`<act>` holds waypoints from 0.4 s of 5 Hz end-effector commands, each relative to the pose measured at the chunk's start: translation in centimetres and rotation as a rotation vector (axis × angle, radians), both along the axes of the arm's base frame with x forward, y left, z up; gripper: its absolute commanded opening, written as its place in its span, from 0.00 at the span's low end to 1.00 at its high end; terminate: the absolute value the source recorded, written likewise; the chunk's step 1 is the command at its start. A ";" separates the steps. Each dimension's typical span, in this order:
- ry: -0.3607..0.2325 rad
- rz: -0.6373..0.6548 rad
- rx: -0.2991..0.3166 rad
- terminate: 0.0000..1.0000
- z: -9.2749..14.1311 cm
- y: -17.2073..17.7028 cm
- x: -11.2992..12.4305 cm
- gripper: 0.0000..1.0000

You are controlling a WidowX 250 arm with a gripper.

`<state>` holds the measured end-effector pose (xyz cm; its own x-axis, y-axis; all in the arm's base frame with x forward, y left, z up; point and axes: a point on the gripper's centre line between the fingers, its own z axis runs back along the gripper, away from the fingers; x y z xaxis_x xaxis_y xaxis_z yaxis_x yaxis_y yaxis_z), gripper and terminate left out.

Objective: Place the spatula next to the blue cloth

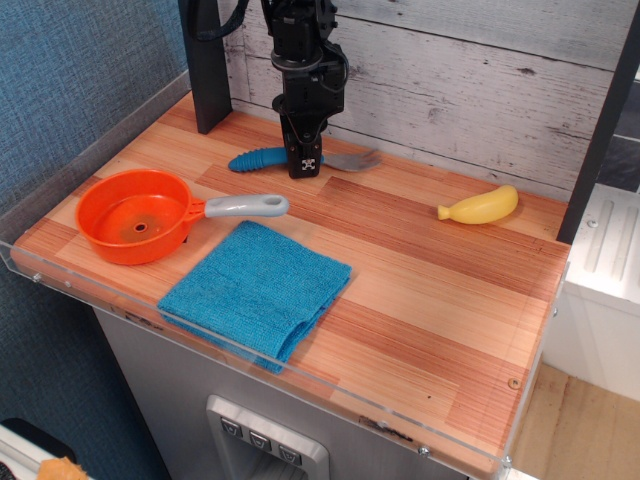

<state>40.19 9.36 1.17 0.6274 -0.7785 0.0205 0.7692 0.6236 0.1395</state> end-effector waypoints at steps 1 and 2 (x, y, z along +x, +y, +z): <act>-0.069 0.024 0.016 0.00 3.5 -0.9 0.3 0.00; -0.110 0.090 0.036 0.00 5.7 -1.3 0.0 0.00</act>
